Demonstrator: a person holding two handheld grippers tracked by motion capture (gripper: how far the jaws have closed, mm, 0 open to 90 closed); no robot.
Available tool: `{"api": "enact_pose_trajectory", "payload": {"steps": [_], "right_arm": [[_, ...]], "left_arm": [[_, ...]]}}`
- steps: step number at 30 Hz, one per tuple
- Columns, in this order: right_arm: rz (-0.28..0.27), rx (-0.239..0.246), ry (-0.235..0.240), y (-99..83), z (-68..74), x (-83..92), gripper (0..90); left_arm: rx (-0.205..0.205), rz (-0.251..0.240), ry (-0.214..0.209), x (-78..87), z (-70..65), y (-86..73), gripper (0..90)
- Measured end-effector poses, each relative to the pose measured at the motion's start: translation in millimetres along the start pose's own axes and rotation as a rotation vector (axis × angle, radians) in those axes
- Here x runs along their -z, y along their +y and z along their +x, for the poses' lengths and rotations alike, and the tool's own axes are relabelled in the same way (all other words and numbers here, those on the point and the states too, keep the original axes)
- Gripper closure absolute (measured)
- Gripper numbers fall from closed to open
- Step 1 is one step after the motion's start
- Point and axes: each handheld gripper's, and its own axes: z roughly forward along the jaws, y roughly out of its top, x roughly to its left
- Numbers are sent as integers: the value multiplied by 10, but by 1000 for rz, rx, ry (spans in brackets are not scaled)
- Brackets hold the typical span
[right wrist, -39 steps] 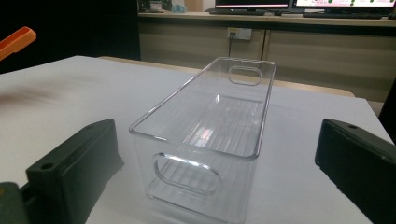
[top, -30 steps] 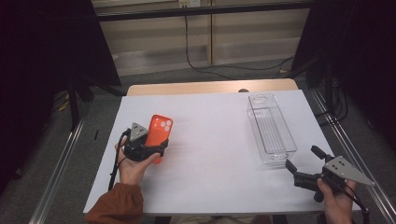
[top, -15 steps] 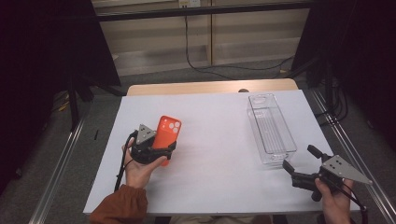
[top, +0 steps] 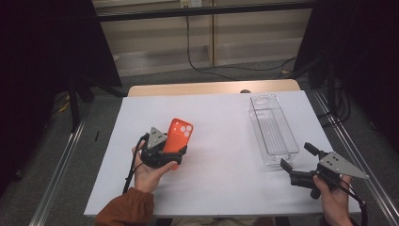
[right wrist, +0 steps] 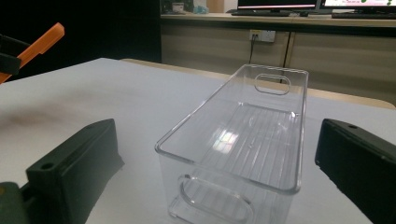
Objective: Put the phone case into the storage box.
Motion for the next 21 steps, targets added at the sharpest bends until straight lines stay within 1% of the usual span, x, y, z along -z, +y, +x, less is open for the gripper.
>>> {"api": "enact_pose_trajectory", "payload": {"steps": [1, 3, 7, 9, 12, 16, 17, 19, 21], "right_arm": [[1, -1, 6, 11, 3, -23, 0], [-1, 8, 17, 24, 6, -55, 0], [0, 3, 34, 51, 28, -98, 0], [-2, 11, 46, 72, 43, -142, 0], [-2, 13, 54, 93, 44, -176, 0], [-6, 17, 59, 127, 27, -236, 0], [-8, 17, 64, 139, 25, -261, 0], [-8, 12, 77, 157, 33, -305, 0], [-7, 17, 87, 173, 47, -343, 0]], "left_arm": [[0, 0, 0, 0, 0, 0, 151], [-9, 3, -15, -25, -52, 8, 151], [-12, 6, -27, -45, -98, 16, 151], [-21, 3, -37, -65, -135, 25, 151], [-30, 7, -42, -75, -157, 36, 151], [-26, 0, -49, -89, -183, 50, 151], [-33, -1, -49, -96, -201, 61, 151], [-33, 0, -55, -104, -212, 67, 151], [-45, 1, -59, -120, -237, 82, 151]]}}
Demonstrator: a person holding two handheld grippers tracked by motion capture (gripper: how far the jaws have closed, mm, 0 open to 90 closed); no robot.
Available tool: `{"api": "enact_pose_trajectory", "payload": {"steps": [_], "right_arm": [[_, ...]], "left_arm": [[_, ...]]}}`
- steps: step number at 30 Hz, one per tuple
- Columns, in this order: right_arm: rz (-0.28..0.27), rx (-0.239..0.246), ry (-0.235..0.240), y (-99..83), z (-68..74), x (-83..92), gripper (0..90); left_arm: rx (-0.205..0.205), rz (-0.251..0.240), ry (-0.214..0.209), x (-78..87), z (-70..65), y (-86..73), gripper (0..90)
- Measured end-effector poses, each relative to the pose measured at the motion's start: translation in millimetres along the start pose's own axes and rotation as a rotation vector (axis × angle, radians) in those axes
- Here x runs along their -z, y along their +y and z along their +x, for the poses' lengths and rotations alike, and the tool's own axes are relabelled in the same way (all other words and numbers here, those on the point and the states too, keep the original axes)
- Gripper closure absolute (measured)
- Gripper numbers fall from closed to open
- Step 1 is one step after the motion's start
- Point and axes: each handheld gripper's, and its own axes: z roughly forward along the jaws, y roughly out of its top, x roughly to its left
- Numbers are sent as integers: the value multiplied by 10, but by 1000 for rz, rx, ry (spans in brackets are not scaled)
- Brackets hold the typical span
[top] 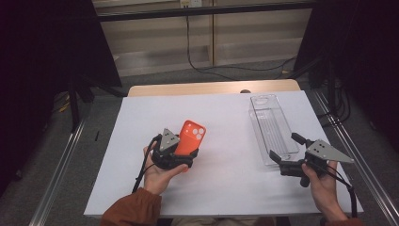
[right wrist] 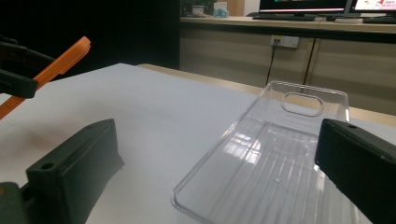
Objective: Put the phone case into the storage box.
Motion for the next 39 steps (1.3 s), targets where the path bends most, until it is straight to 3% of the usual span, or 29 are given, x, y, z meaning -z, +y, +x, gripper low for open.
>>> {"api": "enact_pose_trajectory", "payload": {"steps": [12, 21, 27, 30, 38, 39], "right_arm": [[0, 23, 68, 95, 159, -201, 0], [20, -5, 136, 207, 332, -360, 0], [33, -20, 128, 273, 384, -452, 0], [47, -52, 119, 302, 405, -499, 0], [73, -59, 99, 372, 468, -572, 26], [79, -61, 102, 380, 473, -582, 25]], "left_arm": [[-28, 2, -31, -62, -135, 58, 151], [-61, 4, -40, -123, -237, 111, 151], [-79, 13, -52, -203, -310, 125, 151], [-89, 11, -52, -222, -336, 148, 151], [-123, 6, -48, -307, -396, 246, 151], [-142, 9, -50, -334, -437, 245, 151]]}}
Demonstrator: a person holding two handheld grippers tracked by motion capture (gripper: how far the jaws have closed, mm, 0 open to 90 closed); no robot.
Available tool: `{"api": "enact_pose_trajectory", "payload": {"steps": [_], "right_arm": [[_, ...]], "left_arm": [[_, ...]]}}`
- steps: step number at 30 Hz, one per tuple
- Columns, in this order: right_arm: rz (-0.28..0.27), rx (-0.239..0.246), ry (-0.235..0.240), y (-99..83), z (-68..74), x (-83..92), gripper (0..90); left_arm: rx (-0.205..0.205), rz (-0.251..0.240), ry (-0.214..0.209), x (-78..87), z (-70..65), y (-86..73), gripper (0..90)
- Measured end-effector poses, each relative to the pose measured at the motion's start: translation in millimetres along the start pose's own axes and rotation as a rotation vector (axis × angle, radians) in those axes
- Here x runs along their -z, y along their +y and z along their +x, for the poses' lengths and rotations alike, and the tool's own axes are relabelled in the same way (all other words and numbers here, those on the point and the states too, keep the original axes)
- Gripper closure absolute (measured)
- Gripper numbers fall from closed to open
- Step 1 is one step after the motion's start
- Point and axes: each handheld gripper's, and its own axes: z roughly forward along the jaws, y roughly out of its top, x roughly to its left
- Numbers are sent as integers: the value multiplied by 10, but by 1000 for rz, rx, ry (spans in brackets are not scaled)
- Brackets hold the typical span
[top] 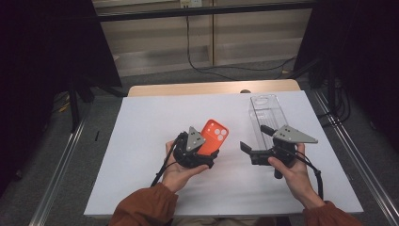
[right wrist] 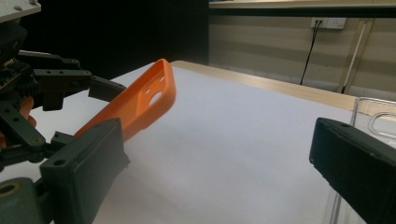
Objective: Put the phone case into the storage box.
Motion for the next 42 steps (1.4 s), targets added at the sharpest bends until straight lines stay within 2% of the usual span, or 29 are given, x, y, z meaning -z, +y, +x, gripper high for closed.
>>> {"api": "enact_pose_trajectory", "payload": {"steps": [6, 9, 12, 19, 22, 23, 25, 26, 27, 30, 34, 35, 36, 40, 42], "right_arm": [[25, 3, 4, 38, 19, -34, 20], [76, 17, 8, 89, 86, -33, 23], [96, 14, 3, 119, 128, -42, 37], [211, 26, 16, 180, 184, -135, 77], [230, 17, 31, 189, 180, -167, 82], [253, 14, 38, 206, 169, -192, 82], [274, 21, 24, 212, 156, -215, 74], [274, 21, 24, 212, 156, -215, 74], [281, 0, 49, 214, 134, -222, 75], [290, -8, 49, 215, 124, -241, 62], [301, -30, 38, 220, 119, -264, 95], [317, -63, 41, 234, 110, -267, 120], [327, -67, 44, 238, 105, -270, 135], [331, -97, 48, 258, 74, -283, 250], [333, -105, 43, 274, 71, -298, 318]], "left_arm": [[-11, 5, 7, -39, -65, -28, 151], [-14, -4, 26, -31, -74, -25, 151], [-26, -18, 48, -18, -92, -25, 151], [-37, -25, 62, -62, -157, -32, 151], [-50, -28, 64, -83, -188, -29, 151], [-52, -28, 66, -92, -203, -26, 151], [-65, -24, 65, -109, -222, -12, 151], [-66, -26, 67, -117, -227, -3, 151], [-69, -24, 71, -132, -231, 9, 151], [-73, -29, 73, -147, -247, 6, 151], [-74, -35, 76, -153, -274, -7, 151], [-69, -27, 80, -156, -284, -15, 151], [-69, -31, 84, -158, -286, -23, 151], [-63, -37, 91, -163, -306, -35, 151], [-75, -40, 99, -163, -319, -33, 151]]}}
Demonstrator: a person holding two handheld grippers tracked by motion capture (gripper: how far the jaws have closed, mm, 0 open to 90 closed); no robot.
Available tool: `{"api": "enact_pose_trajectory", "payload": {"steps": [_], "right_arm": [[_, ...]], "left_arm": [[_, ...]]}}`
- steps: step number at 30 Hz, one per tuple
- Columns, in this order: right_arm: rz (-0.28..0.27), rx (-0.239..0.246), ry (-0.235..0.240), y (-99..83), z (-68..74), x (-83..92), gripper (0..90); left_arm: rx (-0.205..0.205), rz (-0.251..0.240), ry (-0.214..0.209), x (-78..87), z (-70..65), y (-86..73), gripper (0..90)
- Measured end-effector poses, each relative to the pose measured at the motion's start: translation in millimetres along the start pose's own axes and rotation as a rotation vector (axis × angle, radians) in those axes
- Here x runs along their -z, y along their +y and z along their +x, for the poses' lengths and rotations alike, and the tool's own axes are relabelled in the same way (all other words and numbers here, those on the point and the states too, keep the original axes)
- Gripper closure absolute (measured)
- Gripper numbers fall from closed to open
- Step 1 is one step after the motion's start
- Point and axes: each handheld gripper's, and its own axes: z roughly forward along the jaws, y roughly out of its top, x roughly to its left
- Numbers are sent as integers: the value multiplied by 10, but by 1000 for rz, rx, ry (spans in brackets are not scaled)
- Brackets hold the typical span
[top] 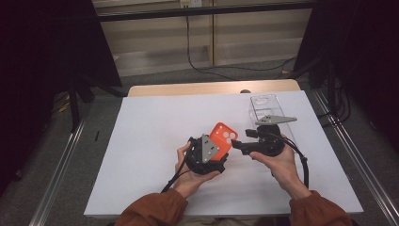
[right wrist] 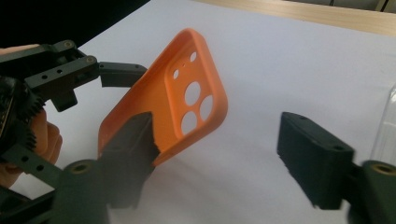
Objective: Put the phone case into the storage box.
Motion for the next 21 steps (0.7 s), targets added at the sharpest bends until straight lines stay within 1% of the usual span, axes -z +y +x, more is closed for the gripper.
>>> {"api": "enact_pose_trajectory", "payload": {"steps": [1, 2, 4, 6, 7, 8, 9, 10, 12, 13, 14, 16, 17, 18, 19, 20, 21], "right_arm": [[0, 0, 0, 0, 0, 0, 318], [5, -22, 7, 21, 2, -22, 385], [9, -40, 12, 34, 7, -42, 442], [19, -54, 24, 45, 14, -63, 478], [19, -56, 25, 47, 14, -73, 509], [28, -74, 30, 50, 10, -79, 523], [28, -74, 30, 50, 10, -79, 523], [39, -84, 20, 55, -7, -89, 551], [44, -105, 30, 57, -28, -100, 569], [44, -105, 30, 57, -28, -100, 569], [49, -119, 33, 61, -39, -108, 596], [57, -132, 41, 68, -35, -117, 616], [64, -140, 42, 70, -36, -127, 647], [64, -140, 42, 70, -36, -127, 647], [72, -155, 56, 73, -32, -143, 679], [73, -159, 57, 72, -29, -148, 685], [77, -166, 56, 72, -30, -154, 687]], "left_arm": [[0, 0, 0, 0, 0, 0, 151], [-1, -1, 0, 1, -3, 1, 151], [-1, -3, 3, 2, -8, 0, 151], [1, -5, 3, 2, -8, -3, 151], [1, -5, 3, 2, -8, -3, 151], [8, -13, 8, 2, -9, -5, 151], [8, -13, 8, 2, -9, -5, 151], [5, -11, 9, 3, -7, -5, 151], [-1, -12, 13, 4, -11, -5, 151], [-1, -12, 13, 4, -11, -5, 151], [-2, -12, 17, 2, -12, -6, 151], [-1, -13, 16, -3, -13, -7, 151], [-1, -12, 20, -10, -16, -9, 151], [-1, -12, 20, -10, -16, -9, 151], [-4, -12, 22, -12, -21, -11, 151], [0, -10, 21, -15, -25, -11, 151], [-4, -9, 22, -13, -22, -13, 151]]}}
